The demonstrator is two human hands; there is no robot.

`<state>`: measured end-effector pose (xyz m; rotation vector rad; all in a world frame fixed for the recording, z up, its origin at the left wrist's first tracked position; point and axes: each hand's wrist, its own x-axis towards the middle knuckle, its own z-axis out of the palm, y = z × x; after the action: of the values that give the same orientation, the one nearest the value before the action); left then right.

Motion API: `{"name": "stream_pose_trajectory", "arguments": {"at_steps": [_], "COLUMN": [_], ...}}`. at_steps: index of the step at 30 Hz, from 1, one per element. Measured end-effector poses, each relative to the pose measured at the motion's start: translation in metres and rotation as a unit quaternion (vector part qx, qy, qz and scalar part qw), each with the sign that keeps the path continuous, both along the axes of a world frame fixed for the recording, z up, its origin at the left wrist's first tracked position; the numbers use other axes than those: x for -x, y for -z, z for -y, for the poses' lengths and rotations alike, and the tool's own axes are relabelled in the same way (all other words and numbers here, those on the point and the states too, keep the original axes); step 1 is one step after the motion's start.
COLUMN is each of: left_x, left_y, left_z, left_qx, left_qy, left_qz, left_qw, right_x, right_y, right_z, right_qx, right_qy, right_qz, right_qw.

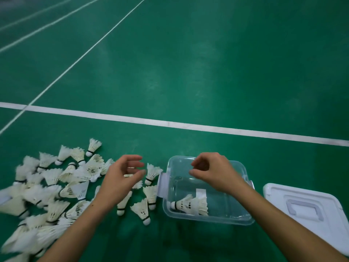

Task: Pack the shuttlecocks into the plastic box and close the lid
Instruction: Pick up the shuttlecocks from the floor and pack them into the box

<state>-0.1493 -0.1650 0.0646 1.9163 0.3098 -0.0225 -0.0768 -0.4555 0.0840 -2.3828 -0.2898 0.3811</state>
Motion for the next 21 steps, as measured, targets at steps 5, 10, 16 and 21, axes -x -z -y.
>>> {"name": "stream_pose_trajectory", "arguments": {"at_steps": [5,10,16,21], "left_x": [0.023,0.030,0.018,0.010], "left_y": [0.051,0.100,0.124,0.145], "left_z": [-0.039,-0.023,-0.009,-0.014], "left_qx": [-0.024,-0.095,-0.247,-0.185], "left_qy": [-0.007,0.075,0.144,0.177], "left_qz": [-0.060,-0.074,-0.071,-0.051], "left_qw": [0.998,0.990,0.956,0.965], "right_x": [-0.020,-0.054,-0.098,-0.118], "right_y": [-0.005,0.008,0.046,0.081], "right_z": [-0.066,-0.127,-0.169,-0.183], "right_qx": [-0.030,-0.037,0.072,0.172], "right_qy": [-0.067,-0.127,-0.206,-0.237], "right_qz": [0.031,0.028,-0.060,-0.146], "right_qw": [0.997,0.991,0.974,0.945]}}
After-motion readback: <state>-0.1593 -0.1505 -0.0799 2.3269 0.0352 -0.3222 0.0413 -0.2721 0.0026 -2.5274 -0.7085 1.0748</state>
